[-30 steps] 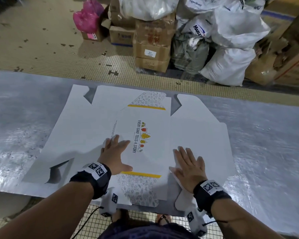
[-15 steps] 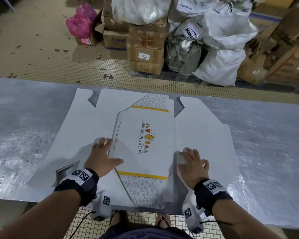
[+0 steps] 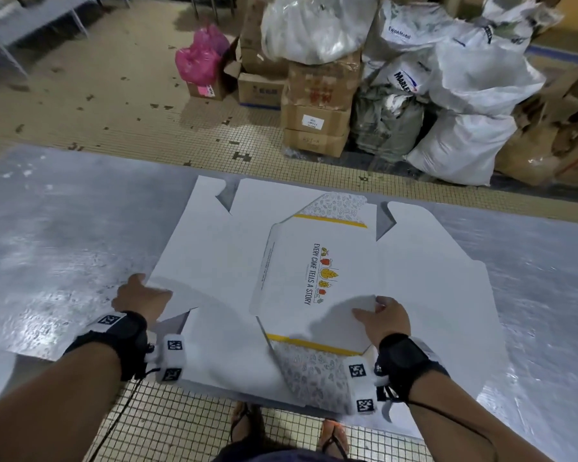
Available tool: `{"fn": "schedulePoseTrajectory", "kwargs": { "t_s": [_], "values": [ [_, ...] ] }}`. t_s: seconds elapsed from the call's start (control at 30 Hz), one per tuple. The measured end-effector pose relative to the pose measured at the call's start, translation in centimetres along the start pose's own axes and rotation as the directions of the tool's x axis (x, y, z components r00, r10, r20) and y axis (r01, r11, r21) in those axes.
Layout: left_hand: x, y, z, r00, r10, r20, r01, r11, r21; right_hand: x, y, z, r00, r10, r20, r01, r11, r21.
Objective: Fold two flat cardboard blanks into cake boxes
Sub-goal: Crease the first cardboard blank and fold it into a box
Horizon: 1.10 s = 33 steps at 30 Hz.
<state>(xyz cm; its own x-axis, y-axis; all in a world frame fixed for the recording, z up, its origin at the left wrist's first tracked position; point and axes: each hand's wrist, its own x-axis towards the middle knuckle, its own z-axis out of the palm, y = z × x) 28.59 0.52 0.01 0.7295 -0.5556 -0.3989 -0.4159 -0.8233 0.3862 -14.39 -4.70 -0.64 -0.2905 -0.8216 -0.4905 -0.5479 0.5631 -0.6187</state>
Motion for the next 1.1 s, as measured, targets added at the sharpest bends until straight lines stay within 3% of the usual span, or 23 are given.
{"fn": "schedulePoseTrajectory", "kwargs": {
  "t_s": [0.17,0.3,0.47,0.77,0.87,1.0,1.1],
  "values": [
    [0.4,-0.6,-1.0,0.994,0.07,-0.083,-0.082,0.987,-0.14,-0.8,-0.3,-0.5,0.997,-0.077,0.022,0.064,0.93,0.362],
    [-0.1,-0.8,-1.6,0.985,0.12,-0.124,-0.146,0.963,-0.228,-1.7,-0.1,-1.0,0.994,-0.097,0.051,0.054,0.837,0.545],
    [-0.5,-1.2,-2.0,0.968,0.183,-0.173,-0.225,0.937,-0.268,-2.3,-0.4,-1.7,0.99,-0.131,0.058,0.063,0.762,0.645],
    [-0.7,-0.4,-4.0,0.95,0.184,-0.254,-0.242,0.945,-0.221,-2.2,-1.1,-0.8,0.988,-0.141,0.062,0.057,0.706,0.706],
    [-0.5,-0.6,-5.2,0.931,0.164,-0.327,-0.248,0.941,-0.232,-1.9,-1.1,0.4,0.978,-0.198,0.069,0.112,0.773,0.625],
    [-0.3,-0.7,-5.7,0.948,0.147,-0.283,-0.214,0.952,-0.22,-1.1,-0.7,2.1,0.941,-0.283,0.187,0.228,0.935,0.27],
    [-0.7,0.2,-5.0,0.961,0.22,-0.164,-0.198,0.97,0.142,-0.9,-0.5,2.4,0.937,-0.272,0.22,0.264,0.962,0.065]
  ]
}}
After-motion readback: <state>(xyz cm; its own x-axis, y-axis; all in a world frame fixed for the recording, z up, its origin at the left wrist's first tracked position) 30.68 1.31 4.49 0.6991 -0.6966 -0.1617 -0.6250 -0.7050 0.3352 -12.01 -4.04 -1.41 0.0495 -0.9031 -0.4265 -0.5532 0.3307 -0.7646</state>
